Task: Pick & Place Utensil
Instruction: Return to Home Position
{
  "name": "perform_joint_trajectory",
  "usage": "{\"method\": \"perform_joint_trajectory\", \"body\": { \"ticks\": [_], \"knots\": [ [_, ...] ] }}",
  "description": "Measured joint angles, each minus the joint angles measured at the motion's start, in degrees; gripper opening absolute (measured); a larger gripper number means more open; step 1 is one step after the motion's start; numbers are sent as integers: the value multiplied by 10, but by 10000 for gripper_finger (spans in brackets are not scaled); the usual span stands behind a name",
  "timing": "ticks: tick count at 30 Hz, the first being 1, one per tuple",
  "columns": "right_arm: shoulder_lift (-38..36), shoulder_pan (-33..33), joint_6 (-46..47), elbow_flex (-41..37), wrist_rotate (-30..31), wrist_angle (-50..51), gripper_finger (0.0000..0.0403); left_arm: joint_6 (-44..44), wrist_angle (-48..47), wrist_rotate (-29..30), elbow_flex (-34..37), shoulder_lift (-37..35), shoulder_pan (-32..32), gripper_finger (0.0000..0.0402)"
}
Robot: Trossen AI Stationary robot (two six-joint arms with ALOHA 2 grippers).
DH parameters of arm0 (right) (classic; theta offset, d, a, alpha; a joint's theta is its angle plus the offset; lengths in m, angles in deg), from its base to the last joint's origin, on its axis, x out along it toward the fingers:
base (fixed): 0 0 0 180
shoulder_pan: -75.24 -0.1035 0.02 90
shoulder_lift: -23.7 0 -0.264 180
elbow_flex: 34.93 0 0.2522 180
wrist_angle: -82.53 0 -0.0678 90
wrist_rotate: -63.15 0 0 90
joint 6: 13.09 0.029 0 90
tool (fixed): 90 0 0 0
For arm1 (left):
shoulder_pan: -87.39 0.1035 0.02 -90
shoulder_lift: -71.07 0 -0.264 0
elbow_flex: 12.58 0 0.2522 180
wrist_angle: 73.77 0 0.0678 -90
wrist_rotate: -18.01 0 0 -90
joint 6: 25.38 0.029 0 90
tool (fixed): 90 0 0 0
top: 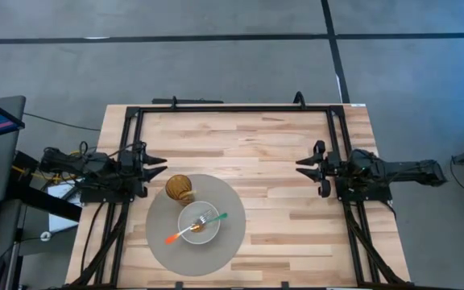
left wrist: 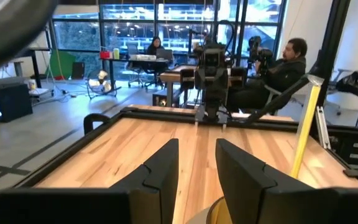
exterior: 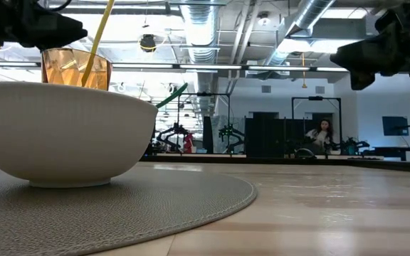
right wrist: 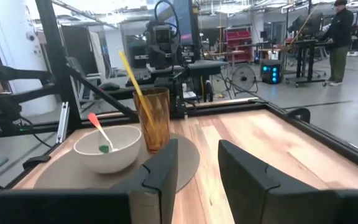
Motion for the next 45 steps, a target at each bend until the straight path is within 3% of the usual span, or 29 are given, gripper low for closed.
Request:
{"method": "perform_joint_trajectory", "body": {
  "ticks": [7, 15, 24, 29, 45],
  "knots": [
    [-46, -1, 2, -13, -1, 32, 108, 15, 19, 0, 20, 0, 0, 108],
    [-47, -1, 1, -13, -1, 43, 108, 16, 21, 0, 22, 0, 0, 108],
    [-47, -1, 1, -13, -1, 44, 108, 68, 169, -1, 101, 0, 0, 108],
    [-47, -1, 1, -13, -1, 42, 108, 74, 172, -37, 102, -1, 0, 108],
    [-47, -1, 1, -14, 0, 44, 108, 72, 172, -39, 102, 27, 7, 108]
  ]
}}
